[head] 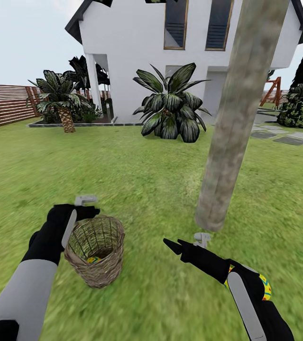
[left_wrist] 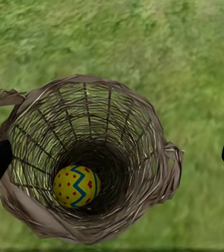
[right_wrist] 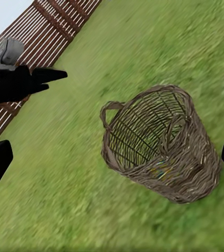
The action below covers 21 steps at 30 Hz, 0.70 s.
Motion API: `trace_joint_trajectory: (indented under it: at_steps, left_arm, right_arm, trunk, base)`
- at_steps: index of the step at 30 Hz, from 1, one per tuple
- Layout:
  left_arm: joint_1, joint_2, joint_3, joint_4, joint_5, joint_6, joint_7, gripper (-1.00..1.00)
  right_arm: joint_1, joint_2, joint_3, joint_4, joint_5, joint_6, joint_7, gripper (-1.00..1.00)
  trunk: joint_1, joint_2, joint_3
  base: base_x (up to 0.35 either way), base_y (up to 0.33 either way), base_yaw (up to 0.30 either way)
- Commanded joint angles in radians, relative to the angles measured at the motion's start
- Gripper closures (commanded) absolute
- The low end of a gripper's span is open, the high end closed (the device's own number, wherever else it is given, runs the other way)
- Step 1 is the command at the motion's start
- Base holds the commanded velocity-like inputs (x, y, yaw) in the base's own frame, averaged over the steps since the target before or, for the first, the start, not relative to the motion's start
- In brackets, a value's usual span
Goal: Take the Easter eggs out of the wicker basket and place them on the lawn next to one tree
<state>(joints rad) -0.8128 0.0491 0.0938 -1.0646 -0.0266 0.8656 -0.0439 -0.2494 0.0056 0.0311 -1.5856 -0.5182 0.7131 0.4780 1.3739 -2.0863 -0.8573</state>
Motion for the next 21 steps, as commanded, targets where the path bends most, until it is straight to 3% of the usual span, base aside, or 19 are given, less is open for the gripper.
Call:
trace_joint_trajectory:
  at_steps: [1,7,21]
  left_arm:
    - [-0.001,0.000,0.001,0.017,-0.003,0.011,-0.004,-1.00]
    - [-0.002,0.000,0.001,0.086,0.002,0.019,-0.002,-1.00]
    - [-0.002,0.000,0.001,0.099,0.001,0.017,-0.001,-1.00]
  right_arm:
    - [-0.001,0.001,-0.001,0.000,-0.003,0.006,0.001,-1.00]
    - [-0.001,0.001,-0.002,0.000,-0.003,0.006,0.001,-1.00]
    - [-0.001,0.001,-0.002,0.000,-0.003,0.006,0.001,-1.00]
  trunk:
    - [0.000,0.000,-0.001]
    - [0.000,0.000,-0.001]
    - [0.000,0.000,-0.001]
  base:
    - [0.002,0.000,0.000]
    - [0.000,0.000,0.000]
    - [0.066,0.000,0.000]
